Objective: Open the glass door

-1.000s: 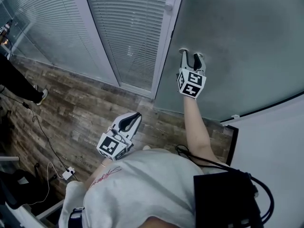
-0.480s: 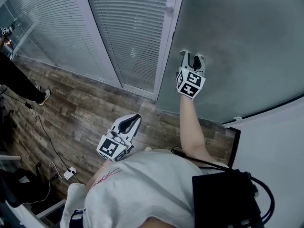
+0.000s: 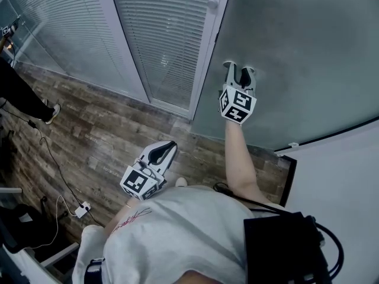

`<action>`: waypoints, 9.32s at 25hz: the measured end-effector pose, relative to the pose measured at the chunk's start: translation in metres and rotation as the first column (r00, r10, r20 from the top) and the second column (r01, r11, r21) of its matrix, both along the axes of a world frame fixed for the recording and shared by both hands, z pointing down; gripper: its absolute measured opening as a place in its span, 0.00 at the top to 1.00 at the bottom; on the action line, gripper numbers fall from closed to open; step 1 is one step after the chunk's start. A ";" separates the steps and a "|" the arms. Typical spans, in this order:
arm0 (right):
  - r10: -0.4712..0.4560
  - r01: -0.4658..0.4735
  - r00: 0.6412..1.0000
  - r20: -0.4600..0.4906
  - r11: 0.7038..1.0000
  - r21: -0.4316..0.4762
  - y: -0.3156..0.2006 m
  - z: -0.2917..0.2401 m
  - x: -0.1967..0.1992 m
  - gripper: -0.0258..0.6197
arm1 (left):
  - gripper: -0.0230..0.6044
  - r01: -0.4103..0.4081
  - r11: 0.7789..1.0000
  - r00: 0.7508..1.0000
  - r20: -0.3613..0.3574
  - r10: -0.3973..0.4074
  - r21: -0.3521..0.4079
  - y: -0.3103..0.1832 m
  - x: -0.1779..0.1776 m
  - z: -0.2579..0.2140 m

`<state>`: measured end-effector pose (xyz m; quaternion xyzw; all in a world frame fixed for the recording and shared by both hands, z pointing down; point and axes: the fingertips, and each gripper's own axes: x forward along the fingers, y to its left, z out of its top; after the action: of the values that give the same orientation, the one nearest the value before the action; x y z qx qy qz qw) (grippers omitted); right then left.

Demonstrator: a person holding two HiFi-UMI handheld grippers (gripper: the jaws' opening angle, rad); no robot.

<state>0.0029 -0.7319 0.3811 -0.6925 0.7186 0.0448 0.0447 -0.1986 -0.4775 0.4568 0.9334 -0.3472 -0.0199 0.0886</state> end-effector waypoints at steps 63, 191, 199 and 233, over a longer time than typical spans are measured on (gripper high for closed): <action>-0.405 0.404 0.914 0.001 0.914 0.045 0.300 0.003 -0.017 0.76 | 0.91 0.070 0.995 0.997 -0.029 -0.068 0.069 0.272 0.086 -0.014; -0.778 0.770 0.627 0.029 0.626 0.124 0.857 0.002 0.451 0.75 | 0.91 -0.525 0.847 0.851 0.021 0.525 0.079 0.640 0.551 -0.035; -0.782 0.775 0.622 0.046 0.623 0.109 0.868 0.000 0.468 0.76 | 0.91 -0.549 0.834 0.836 0.015 0.549 0.050 0.641 0.557 -0.029; -0.378 0.379 0.925 -0.030 0.925 0.013 0.934 -0.002 0.511 0.90 | 0.91 -0.717 0.694 0.696 0.013 0.718 0.070 0.611 0.553 -0.034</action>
<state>0.5141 0.2024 0.3791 -0.5399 0.8387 0.0512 0.0495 0.3543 0.1331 0.4226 0.9972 0.0455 -0.0031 0.0595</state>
